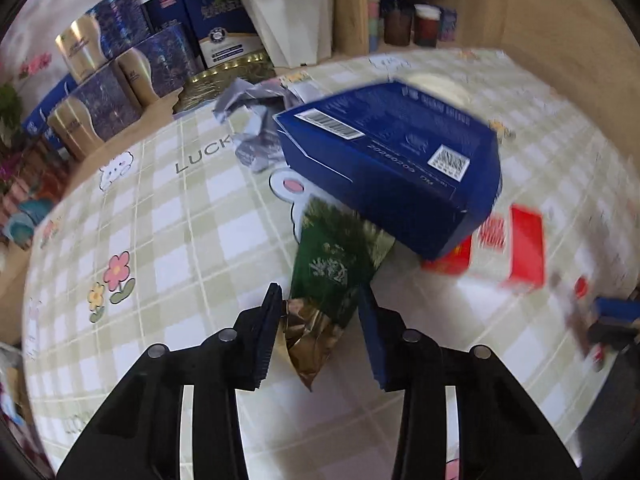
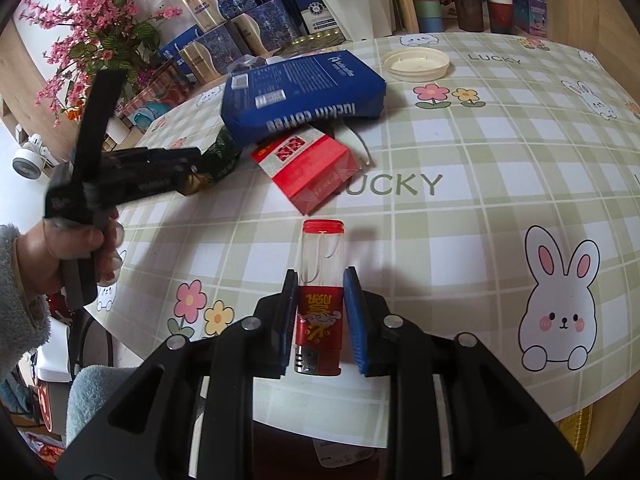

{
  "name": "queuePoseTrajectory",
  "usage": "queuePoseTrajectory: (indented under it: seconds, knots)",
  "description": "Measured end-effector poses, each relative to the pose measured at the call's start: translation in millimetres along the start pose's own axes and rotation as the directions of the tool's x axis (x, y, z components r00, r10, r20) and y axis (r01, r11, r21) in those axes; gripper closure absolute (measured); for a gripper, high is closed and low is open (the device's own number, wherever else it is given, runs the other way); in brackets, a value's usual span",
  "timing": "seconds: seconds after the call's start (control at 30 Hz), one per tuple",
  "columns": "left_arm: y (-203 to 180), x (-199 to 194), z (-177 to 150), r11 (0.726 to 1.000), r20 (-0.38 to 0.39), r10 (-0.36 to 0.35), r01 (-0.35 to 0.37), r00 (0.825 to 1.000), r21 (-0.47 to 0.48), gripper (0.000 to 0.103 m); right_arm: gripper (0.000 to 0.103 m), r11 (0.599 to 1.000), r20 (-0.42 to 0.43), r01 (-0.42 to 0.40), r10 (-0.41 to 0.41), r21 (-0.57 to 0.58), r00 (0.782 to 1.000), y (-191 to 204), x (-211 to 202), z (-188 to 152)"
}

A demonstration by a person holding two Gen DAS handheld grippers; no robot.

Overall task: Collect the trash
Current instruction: 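Carry the green packet over the pot and open the left tool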

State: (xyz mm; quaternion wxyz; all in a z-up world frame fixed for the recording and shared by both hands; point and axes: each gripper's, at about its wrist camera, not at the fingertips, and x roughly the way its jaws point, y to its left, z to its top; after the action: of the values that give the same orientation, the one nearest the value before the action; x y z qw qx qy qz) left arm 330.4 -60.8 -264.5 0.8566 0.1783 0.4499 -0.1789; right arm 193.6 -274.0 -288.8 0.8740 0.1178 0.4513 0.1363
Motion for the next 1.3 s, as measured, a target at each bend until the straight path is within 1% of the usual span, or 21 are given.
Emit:
queuePoseTrajectory:
  seconds: [0.07, 0.13, 0.17, 0.3, 0.4, 0.47, 0.53, 0.6, 0.63, 0.77, 0.8, 0.9, 1.0, 1.1, 1.17, 1.3]
  knots:
    - [3.2, 2.6, -5.2, 1.0, -0.009, 0.003, -0.003, 1.0, -0.009, 0.065, 0.077, 1.0, 0.0, -0.001, 0.001, -0.007, 1.0, 3.0, -0.4, -1.3]
    - [10.5, 2.3, -9.8, 0.999, -0.018, -0.007, 0.006, 1.0, -0.047, 0.079, 0.077, 1.0, -0.002, -0.004, 0.004, -0.007, 1.0, 4.9, -0.8, -1.7]
    - [13.0, 0.9, -11.1, 0.998, -0.019, -0.008, 0.007, 1.0, -0.056, 0.08, 0.077, 1.0, -0.001, -0.006, 0.006, -0.006, 1.0, 5.9, -1.7, -2.0]
    - [22.0, -12.2, -20.8, 0.994, 0.007, -0.025, 0.025, 1.0, -0.107, 0.082, 0.077, 1.0, 0.011, -0.015, 0.015, -0.01, 1.0, 10.5, -9.1, -2.9]
    - [27.6, -24.9, -28.3, 0.984, 0.021, -0.076, 0.079, 0.997, -0.158, 0.083, 0.077, 1.0, 0.019, -0.021, 0.022, -0.012, 1.0, 13.5, -14.8, -3.6]
    - [24.9, -41.4, -35.0, 0.98, 0.04, -0.114, 0.119, 0.993, -0.157, 0.083, 0.077, 1.0, 0.026, -0.028, 0.028, -0.008, 0.999, 14.8, -19.6, -4.3]
    - [18.3, -58.3, -42.9, 0.973, 0.057, -0.166, 0.173, 0.984, -0.154, 0.083, 0.077, 0.999, 0.037, -0.035, 0.035, -0.006, 0.999, 16.8, -26.3, -5.3]
    - [9.8, -77.0, -54.3, 0.959, 0.077, -0.222, 0.232, 0.972, -0.164, 0.082, 0.077, 0.999, 0.045, -0.041, 0.041, -0.007, 0.998, 19.4, -33.0, -6.9]
    - [3.9, -90.3, -63.6, 0.948, 0.091, -0.254, 0.266, 0.963, -0.173, 0.082, 0.077, 0.999, 0.048, -0.044, 0.045, -0.007, 0.998, 20.3, -35.7, -8.0]
    - [-16.6, -121.6, -92.4, 0.917, 0.122, -0.326, 0.345, 0.938, -0.199, 0.082, 0.077, 0.999, 0.062, -0.053, 0.053, -0.013, 0.997, 25.3, -50.4, -14.4]
    - [-21.9, -127.5, -99.5, 0.913, 0.124, -0.335, 0.355, 0.934, -0.201, 0.083, 0.077, 0.998, 0.066, -0.057, 0.057, -0.012, 0.996, 26.6, -55.7, -16.8]
    - [-45.5, -143.2, -125.7, 0.918, 0.109, -0.344, 0.358, 0.933, -0.17, 0.082, 0.077, 0.998, 0.078, -0.063, 0.064, -0.011, 0.995, 29.4, -70.0, -23.4]
    - [-69.4, -150.4, -152.9, 0.909, 0.076, -0.378, 0.385, 0.923, -0.162, 0.082, 0.077, 0.998, 0.094, -0.064, 0.065, -0.021, 0.993, 33.9, -86.5, -33.7]
    - [-85.6, -151.8, -168.1, 0.904, 0.06, -0.395, 0.399, 0.917, -0.154, 0.082, 0.077, 0.997, 0.108, -0.065, 0.069, -0.035, 0.992, 37.6, -100.5, -45.5]
    - [-93.0, -149.1, -173.2, 0.899, 0.047, -0.409, 0.411, 0.911, -0.149, 0.082, 0.077, 0.997, 0.114, -0.065, 0.07, -0.043, 0.991, 38.8, -108.4, -53.3]
    - [-115.2, -143.0, -176.9, 0.894, 0.007, -0.437, 0.435, 0.899, -0.107, 0.082, 0.077, 0.996, 0.117, -0.073, 0.078, -0.047, 0.99, 39.8, -117.5, -64.2]
